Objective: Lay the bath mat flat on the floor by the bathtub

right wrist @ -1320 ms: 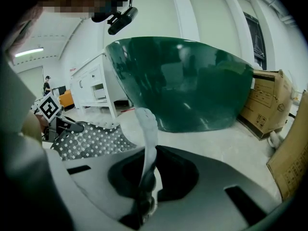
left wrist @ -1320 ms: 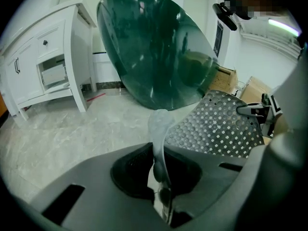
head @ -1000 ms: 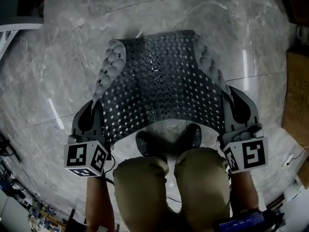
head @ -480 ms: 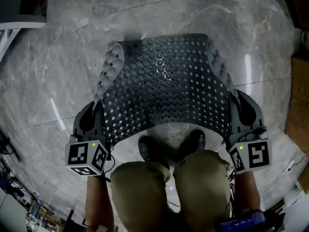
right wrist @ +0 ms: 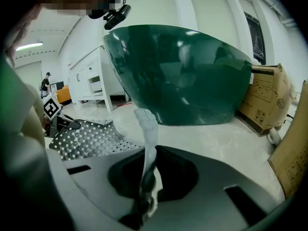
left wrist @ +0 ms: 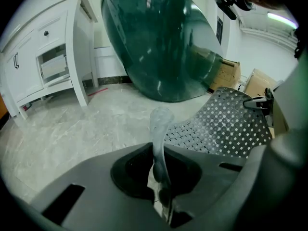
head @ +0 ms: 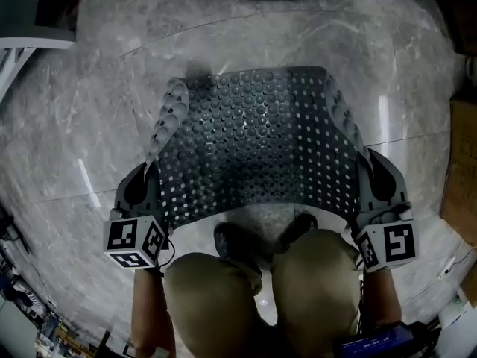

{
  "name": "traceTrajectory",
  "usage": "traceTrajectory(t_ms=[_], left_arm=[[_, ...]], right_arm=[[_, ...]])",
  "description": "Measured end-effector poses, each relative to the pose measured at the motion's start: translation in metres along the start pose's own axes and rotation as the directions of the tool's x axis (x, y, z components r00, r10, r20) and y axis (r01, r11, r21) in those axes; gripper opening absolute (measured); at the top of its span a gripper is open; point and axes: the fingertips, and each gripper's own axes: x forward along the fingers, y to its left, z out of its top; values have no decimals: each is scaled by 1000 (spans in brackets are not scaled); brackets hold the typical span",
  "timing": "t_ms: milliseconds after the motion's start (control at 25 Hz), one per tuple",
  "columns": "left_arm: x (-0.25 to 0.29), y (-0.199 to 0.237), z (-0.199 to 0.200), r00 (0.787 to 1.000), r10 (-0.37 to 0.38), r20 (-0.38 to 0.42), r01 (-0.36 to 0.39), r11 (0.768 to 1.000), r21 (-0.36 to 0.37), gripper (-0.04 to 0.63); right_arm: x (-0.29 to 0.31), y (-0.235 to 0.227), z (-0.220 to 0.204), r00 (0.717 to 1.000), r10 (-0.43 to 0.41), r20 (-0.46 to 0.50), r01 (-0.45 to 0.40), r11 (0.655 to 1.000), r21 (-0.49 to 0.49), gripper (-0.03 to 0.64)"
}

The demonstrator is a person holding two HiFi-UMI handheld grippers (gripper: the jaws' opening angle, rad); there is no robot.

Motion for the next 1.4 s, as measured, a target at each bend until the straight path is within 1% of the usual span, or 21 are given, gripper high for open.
traceTrajectory(t_ms=[240,400,600,960,1040,1400], left_arm=[[9,9,-12,1000,9,6,-9,1000,2,34],[17,19,-19,1000,23,11,-23,1000,-10,34],[26,30,-31,999,33,4,-33,999,-16,34],[39,43,-50,999,47,-3,-47,999,19,34],[42,48,-57,999,48,-14,-48,999,24,34],[57,62,-75,999,42,-31,-41,999,23,34]], right_arm=[[3,-6,-13,1000,-8,-7,8,1000,-4,28],[10,-10,-15,1000,-9,-7,9,1000,-19,28],[14,-13,-21,1000,-14,-9,14,1000,-15,28],[14,-19,-29,1000,-14,11,14,1000,-13,28],[14,-20,-30,1000,-16,12,16,1000,-10,28],[15,-26,-31,1000,-20,10,20,1000,-3,28]])
